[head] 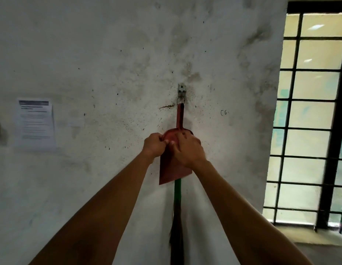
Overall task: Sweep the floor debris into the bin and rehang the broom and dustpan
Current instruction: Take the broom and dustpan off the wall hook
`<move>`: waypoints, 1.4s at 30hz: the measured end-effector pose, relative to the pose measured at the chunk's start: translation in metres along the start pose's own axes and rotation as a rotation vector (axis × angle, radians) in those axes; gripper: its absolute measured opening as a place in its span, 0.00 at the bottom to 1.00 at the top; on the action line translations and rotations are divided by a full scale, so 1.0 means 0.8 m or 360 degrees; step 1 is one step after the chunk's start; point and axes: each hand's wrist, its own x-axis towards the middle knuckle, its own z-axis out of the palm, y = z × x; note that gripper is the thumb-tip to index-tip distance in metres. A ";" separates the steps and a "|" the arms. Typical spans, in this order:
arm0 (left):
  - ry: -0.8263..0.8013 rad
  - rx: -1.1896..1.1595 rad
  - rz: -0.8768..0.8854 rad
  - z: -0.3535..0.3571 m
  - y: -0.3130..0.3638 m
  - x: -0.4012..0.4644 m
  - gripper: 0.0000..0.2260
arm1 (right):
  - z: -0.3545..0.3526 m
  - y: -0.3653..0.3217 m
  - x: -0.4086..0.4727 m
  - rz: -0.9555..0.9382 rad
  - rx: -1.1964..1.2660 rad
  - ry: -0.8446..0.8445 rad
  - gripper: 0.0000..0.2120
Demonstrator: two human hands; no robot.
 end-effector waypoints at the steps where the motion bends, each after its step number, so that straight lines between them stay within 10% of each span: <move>1: -0.0048 -0.0197 -0.0035 -0.002 0.002 0.002 0.04 | -0.005 0.002 0.001 -0.0016 -0.0005 0.0038 0.23; 13: 0.0037 -0.0643 0.0146 -0.051 0.100 0.029 0.07 | -0.084 0.005 0.048 0.0519 0.0710 0.0436 0.20; 20: -0.0066 -0.0591 0.0596 -0.063 0.137 -0.010 0.05 | -0.136 0.031 0.036 0.1285 0.2153 -0.0114 0.48; 27: 0.0070 0.0086 0.1211 -0.075 0.150 -0.030 0.12 | -0.158 0.059 0.015 0.1078 0.2473 -0.0620 0.55; 32: 0.0471 0.0824 0.1676 -0.080 0.137 -0.018 0.11 | -0.166 0.080 -0.004 0.0803 0.2856 -0.0786 0.37; 42: 0.0796 0.1141 0.1913 -0.072 0.130 -0.028 0.11 | -0.173 0.089 -0.031 0.0450 0.3110 -0.0796 0.59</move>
